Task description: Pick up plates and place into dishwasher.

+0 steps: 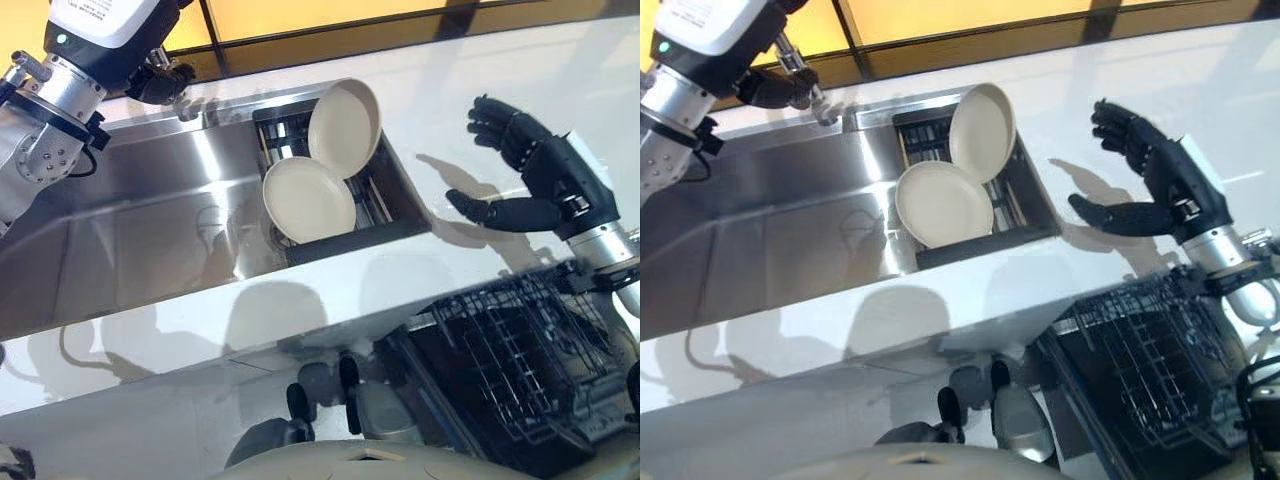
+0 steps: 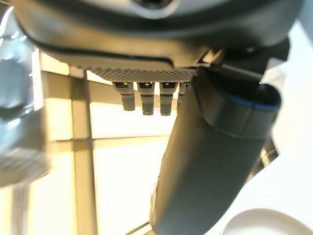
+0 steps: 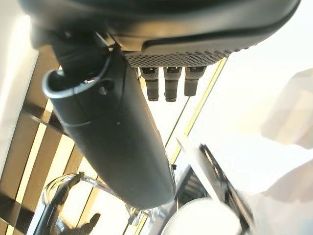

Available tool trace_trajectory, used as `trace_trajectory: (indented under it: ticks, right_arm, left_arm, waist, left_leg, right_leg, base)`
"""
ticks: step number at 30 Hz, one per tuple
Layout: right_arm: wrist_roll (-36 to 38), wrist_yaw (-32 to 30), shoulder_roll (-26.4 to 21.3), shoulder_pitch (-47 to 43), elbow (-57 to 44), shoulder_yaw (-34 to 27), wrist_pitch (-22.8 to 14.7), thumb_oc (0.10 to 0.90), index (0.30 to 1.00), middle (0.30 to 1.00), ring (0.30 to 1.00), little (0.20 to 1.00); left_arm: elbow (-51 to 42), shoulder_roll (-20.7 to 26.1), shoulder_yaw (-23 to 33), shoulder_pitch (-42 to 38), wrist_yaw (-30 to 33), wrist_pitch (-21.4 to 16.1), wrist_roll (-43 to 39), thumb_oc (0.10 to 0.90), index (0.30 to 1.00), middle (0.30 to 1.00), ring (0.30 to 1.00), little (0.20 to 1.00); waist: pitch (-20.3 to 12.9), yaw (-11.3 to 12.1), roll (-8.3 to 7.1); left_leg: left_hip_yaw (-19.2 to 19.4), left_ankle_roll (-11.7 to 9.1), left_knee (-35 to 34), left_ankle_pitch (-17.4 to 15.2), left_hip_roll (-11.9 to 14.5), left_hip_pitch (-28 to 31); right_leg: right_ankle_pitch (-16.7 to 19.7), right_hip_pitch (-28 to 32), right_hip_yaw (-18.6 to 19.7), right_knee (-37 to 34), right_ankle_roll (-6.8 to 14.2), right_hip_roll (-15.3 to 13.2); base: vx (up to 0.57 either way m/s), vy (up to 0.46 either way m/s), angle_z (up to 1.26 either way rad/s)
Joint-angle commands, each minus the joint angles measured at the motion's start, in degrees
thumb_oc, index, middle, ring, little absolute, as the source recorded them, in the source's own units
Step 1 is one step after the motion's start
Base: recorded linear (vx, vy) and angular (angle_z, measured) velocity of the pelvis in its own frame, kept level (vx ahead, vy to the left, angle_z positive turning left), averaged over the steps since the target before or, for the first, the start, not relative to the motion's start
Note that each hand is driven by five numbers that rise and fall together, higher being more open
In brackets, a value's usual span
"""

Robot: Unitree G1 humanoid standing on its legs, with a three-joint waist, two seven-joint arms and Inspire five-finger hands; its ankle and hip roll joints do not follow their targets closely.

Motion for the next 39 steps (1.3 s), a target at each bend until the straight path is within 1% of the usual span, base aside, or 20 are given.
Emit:
trace_trajectory:
  ticks: [1,2,6,8,10,12,14,15,18,20,22,27,31,34,38,39]
  right_arm:
    - [0.76,-2.00,-3.35,-7.69,-2.86,-4.08,-5.16,0.800,0.900,0.900,0.900,0.900]
    - [0.08,-1.41,-3.18,-8.28,-3.54,-3.63,-4.32,0.800,0.900,0.900,0.900,0.900]
    - [0.88,0.36,-2.34,-10.64,-3.39,-0.78,-2.92,0.800,0.900,0.900,0.900,0.900]
    - [-0.46,-0.45,-2.13,-12.01,-3.02,1.11,-2.17,0.800,0.900,0.900,0.900,0.900]
    - [-0.36,-1.05,-1.92,-13.65,-2.31,3.16,-1.18,0.800,0.900,0.900,0.900,0.900]
    - [-0.43,-1.33,-1.70,-14.31,-1.43,4.16,-0.94,0.800,0.900,0.900,0.900,0.900]
    - [-0.42,-1.89,-1.56,-14.39,-1.32,4.41,-0.50,0.800,0.900,0.900,0.900,0.900]
    - [-0.76,-2.17,-1.41,-14.20,-1.14,4.38,-0.07,0.800,0.900,0.900,0.900,0.900]
    - [-0.90,-1.77,-1.22,-12.55,-1.24,3.27,0.64,0.800,0.900,0.900,0.900,0.900]
    - [-0.91,-1.46,-1.17,-11.72,-1.28,2.90,0.88,0.800,0.900,0.900,0.900,0.900]
    - [-0.88,-0.58,-1.02,-10.41,-1.20,2.14,0.61,0.800,0.900,0.900,0.900,0.900]
    - [-0.64,1.20,-1.50,-8.29,-1.63,0.91,0.67,0.800,0.900,0.900,0.900,0.900]
    - [-0.29,2.27,-2.58,-7.20,-2.11,0.33,0.50,0.800,0.900,0.900,0.900,0.900]
    - [-0.34,2.95,-2.84,-6.43,-2.23,-0.15,0.26,0.800,0.900,0.900,0.900,0.900]
    - [-0.04,3.66,-3.19,-5.44,-2.83,-0.91,0.14,0.800,0.900,0.900,0.900,0.900]
    - [0.17,3.74,-3.26,-5.25,-2.89,-1.10,0.04,0.800,0.900,0.900,0.900,0.900]
  left_arm:
    - [0.79,0.59,4.12,-4.78,0.15,-0.60,-5.15,0.800,0.900,0.900,0.900,0.900]
    - [0.79,0.28,4.10,-4.34,-2.13,-0.27,-5.61,0.800,0.900,0.900,0.900,0.900]
    - [2.80,-0.66,3.94,-3.02,-4.71,-0.36,-4.99,0.800,0.900,0.900,0.900,0.900]
    - [3.68,-1.33,3.61,-2.10,-5.83,-1.20,-4.76,0.800,0.900,0.900,0.900,0.900]
    - [3.96,-2.46,3.15,-1.22,-7.10,-1.94,-3.49,0.800,0.900,0.900,0.900,0.900]
    - [3.77,-3.03,2.61,-0.43,-9.16,-2.45,-3.47,0.800,0.900,0.900,0.900,0.900]
    - [3.32,-3.50,1.89,-0.13,-11.16,-2.58,-3.56,0.800,0.900,0.900,0.900,0.900]
    - [3.25,-3.97,1.52,0.09,-14.12,-2.93,-5.06,0.800,0.900,0.900,0.900,0.900]
    - [2.48,-4.99,0.74,0.44,-19.58,-2.42,-7.49,0.800,0.900,0.900,0.900,0.900]
    - [2.59,-5.44,-0.04,0.39,-20.95,-1.85,-8.20,0.800,0.900,0.900,0.900,0.900]
    - [4.29,-6.26,-0.32,0.09,-22.23,-2.19,-8.99,0.800,0.900,0.900,0.900,0.900]
    - [7.50,-7.11,-2.15,-1.56,-23.21,-2.95,-8.59,0.800,0.900,0.900,0.900,0.900]
    - [10.15,-7.78,-3.85,-3.32,-22.48,-3.03,-10.35,0.800,0.900,0.900,0.900,0.900]
    - [11.31,-8.67,-3.66,-3.78,-22.26,-2.73,-11.98,0.800,0.900,0.900,0.900,0.900]
    - [12.06,-9.69,-3.82,-4.09,-22.06,-3.68,-10.36,0.800,0.900,0.900,0.900,0.900]
    - [12.63,-10.09,-4.78,-4.37,-22.20,-4.91,-7.10,0.800,0.900,0.900,0.900,0.900]
  waist:
    - [-6.33,-0.43,2.21]
    - [-6.83,-0.42,2.44]
    - [-7.45,-0.34,3.13]
    - [-7.74,-0.11,3.28]
    - [-7.86,0.04,3.26]
    - [-7.94,0.03,3.22]
    - [-7.95,-0.12,3.23]
    - [-7.98,-0.28,3.24]
    - [-7.98,-0.94,3.36]
    - [-7.89,-1.40,3.38]
    - [-7.82,-2.12,3.44]
    - [-7.67,-3.74,3.52]
    - [-7.59,-4.86,3.44]
    - [-7.57,-5.46,3.35]
    - [-7.35,-6.09,3.27]
    - [-7.14,-6.45,3.32]
  left_leg:
    - [1.24,-3.46,-0.22,-1.38,0.84,-1.06]
    - [1.24,-3.46,-0.74,-1.50,0.51,-0.80]
    - [1.54,-3.18,-1.66,-1.85,0.25,-0.13]
    - [1.39,-3.03,-1.83,-2.00,0.12,0.15]
    - [1.34,-2.94,-2.18,-2.12,0.11,0.66]
    - [1.49,-2.88,-2.42,-2.30,0.20,1.09]
    - [1.56,-2.80,-2.67,-2.28,0.26,1.36]
    - [1.66,-2.73,-2.93,-2.31,0.29,1.59]
    - [1.84,-2.55,-3.37,-2.41,0.25,2.08]
    - [2.07,-2.40,-3.38,-2.57,0.24,2.24]
    - [2.53,-2.21,-3.63,-2.67,0.28,2.58]
    - [4.03,-1.96,-3.97,-2.90,0.42,3.09]
    - [5.21,-1.82,-3.99,-3.12,0.56,3.27]
    - [6.01,-1.68,-3.90,-3.40,0.62,3.40]
    - [6.83,-1.59,-3.65,-3.62,0.79,3.42]
    - [7.11,-1.51,-3.42,-3.84,0.81,3.34]
  right_leg:
    - [-5.54,4.28,-0.14,-0.01,5.53,2.49]
    - [-4.77,4.70,0.03,-1.63,5.69,2.35]
    - [-4.59,5.09,0.30,-2.42,5.83,2.46]
    - [-4.71,5.34,0.16,-2.61,5.81,2.42]
    - [-4.71,5.64,0.01,-2.95,5.82,2.35]
    - [-4.72,5.86,-0.15,-3.14,5.94,2.24]
    - [-4.68,5.88,-0.20,-3.07,6.05,2.19]
    - [-4.68,5.85,-0.20,-3.04,6.11,2.19]
    - [-4.63,5.87,0.15,-3.05,6.33,2.22]
    - [-4.64,5.72,0.46,-2.86,6.44,2.22]
    - [-4.59,5.58,0.78,-2.83,6.55,2.22]
    - [-4.27,5.11,1.74,-2.80,6.91,2.29]
    - [-4.11,4.67,2.30,-2.68,7.17,2.21]
    - [-4.09,4.49,2.66,-2.66,7.31,2.14]
    - [-4.01,4.08,2.93,-2.34,7.44,2.00]
    - [-4.02,3.75,3.14,-2.05,7.52,1.92]
  base:
    - [0.09,0.002,-0.01]
    - [0.06,0.008,0.00]
    - [0.08,0.028,-0.08]
    - [0.07,0.022,-0.12]
    - [0.07,0.019,-0.11]
    - [0.06,0.014,-0.02]
    - [0.06,0.012,0.05]
    - [0.07,0.018,0.05]
    - [0.06,0.016,0.03]
    - [0.06,0.018,-0.02]
    - [0.06,0.022,-0.03]
    - [0.05,0.024,-0.09]
    - [0.06,0.018,-0.10]
    - [0.06,0.008,-0.18]
    - [0.04,0.003,-0.08]
    - [0.03,0.005,-0.04]
